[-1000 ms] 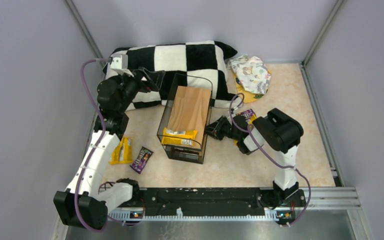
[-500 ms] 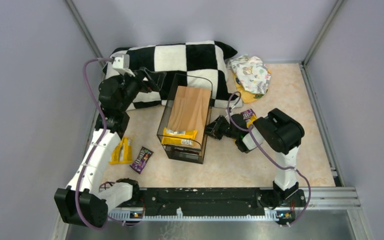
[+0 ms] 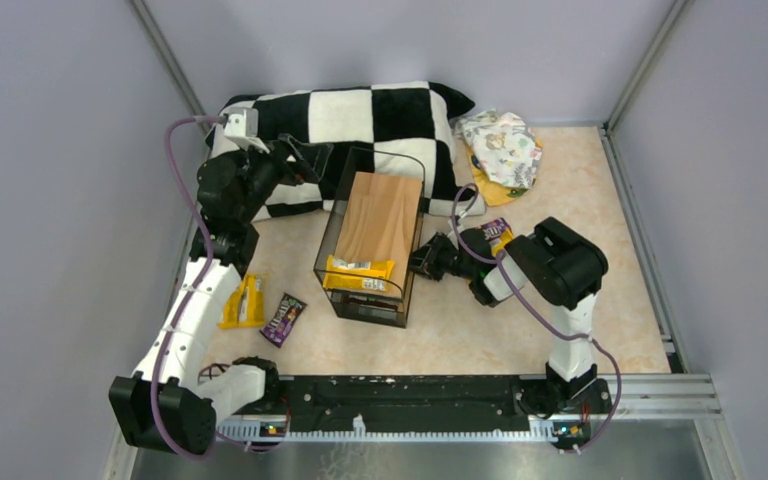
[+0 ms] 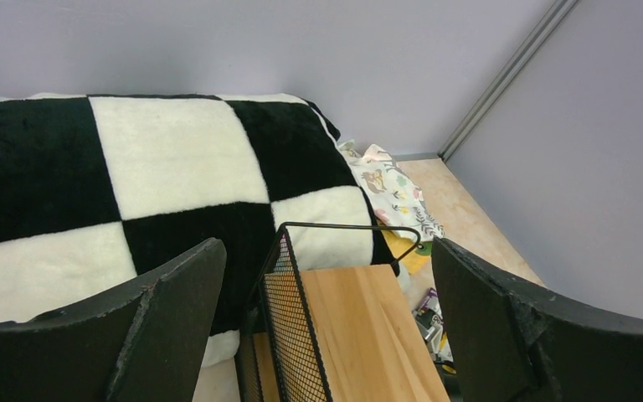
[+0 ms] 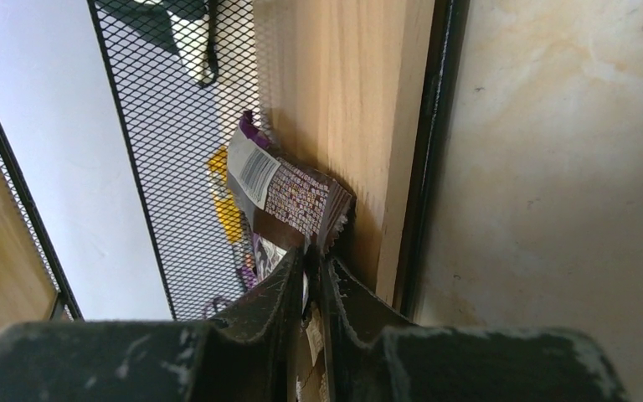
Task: Place and organize the candy bags onto the shelf
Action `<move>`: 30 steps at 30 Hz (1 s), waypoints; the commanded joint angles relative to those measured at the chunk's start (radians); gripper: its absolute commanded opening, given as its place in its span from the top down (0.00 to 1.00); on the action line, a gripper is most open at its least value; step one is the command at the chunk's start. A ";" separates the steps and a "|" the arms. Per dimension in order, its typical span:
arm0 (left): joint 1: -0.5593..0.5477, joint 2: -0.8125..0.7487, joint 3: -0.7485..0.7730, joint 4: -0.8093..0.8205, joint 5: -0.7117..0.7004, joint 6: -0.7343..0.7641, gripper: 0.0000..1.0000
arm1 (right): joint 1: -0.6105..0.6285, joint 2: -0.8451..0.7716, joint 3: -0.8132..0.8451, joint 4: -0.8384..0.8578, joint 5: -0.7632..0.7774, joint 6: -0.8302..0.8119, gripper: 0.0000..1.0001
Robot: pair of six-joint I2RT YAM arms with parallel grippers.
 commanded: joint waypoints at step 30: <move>0.006 0.019 -0.011 0.077 0.024 -0.019 0.01 | -0.732 -0.858 -0.081 -1.155 -0.104 -0.707 0.34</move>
